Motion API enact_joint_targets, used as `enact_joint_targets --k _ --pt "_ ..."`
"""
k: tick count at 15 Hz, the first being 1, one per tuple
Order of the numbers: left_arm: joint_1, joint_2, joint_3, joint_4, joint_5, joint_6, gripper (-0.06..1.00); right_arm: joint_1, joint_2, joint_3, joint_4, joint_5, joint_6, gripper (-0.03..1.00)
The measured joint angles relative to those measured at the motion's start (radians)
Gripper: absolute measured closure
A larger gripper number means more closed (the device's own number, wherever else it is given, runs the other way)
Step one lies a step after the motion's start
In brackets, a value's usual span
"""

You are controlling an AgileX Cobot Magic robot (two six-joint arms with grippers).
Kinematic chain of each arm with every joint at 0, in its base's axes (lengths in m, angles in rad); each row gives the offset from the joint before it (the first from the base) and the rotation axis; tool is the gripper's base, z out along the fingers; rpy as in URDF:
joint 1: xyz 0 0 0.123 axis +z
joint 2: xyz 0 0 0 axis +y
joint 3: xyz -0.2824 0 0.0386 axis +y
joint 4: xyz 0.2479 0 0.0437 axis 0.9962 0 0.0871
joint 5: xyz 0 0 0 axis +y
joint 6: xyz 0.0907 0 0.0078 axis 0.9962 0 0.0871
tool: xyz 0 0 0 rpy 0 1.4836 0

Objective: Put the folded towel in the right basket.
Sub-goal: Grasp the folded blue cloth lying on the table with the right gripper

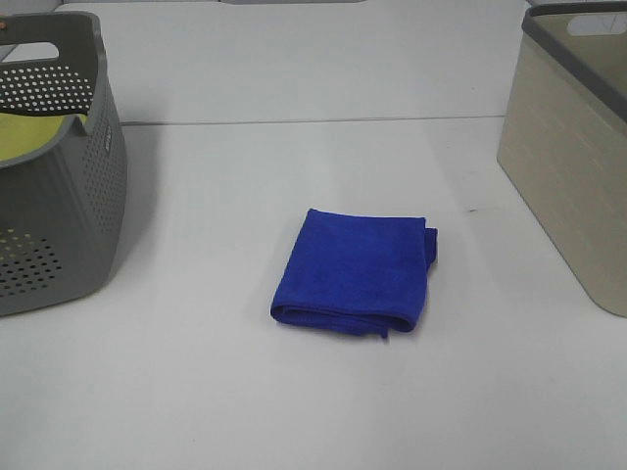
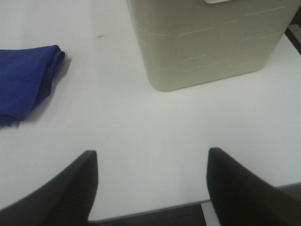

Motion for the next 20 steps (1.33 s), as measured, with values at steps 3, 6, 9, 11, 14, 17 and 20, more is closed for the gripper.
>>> enact_joint_targets --k 3,6,9,11,14,17,20 --pt "0.0 0.0 0.0 0.0 0.0 0.0 -0.04 0.0 0.0 0.0 0.0 0.0 0.0 0.31" --pt "0.0 0.0 0.0 0.0 0.0 0.0 -0.04 0.0 0.0 0.0 0.0 0.0 0.0 0.31" --pt "0.0 0.0 0.0 0.0 0.0 0.0 -0.04 0.0 0.0 0.0 0.0 0.0 0.0 0.31" --pt "0.0 0.0 0.0 0.0 0.0 0.0 -0.04 0.033 0.0 0.0 0.0 0.0 0.0 0.31" --pt "0.0 0.0 0.0 0.0 0.0 0.0 -0.04 0.153 0.0 0.0 0.0 0.0 0.0 0.31" --pt "0.0 0.0 0.0 0.0 0.0 0.0 -0.04 0.154 0.0 0.0 0.0 0.0 0.001 0.31" --pt "0.0 0.0 0.0 0.0 0.0 0.0 -0.04 0.154 0.0 0.0 0.0 0.0 0.001 0.31"
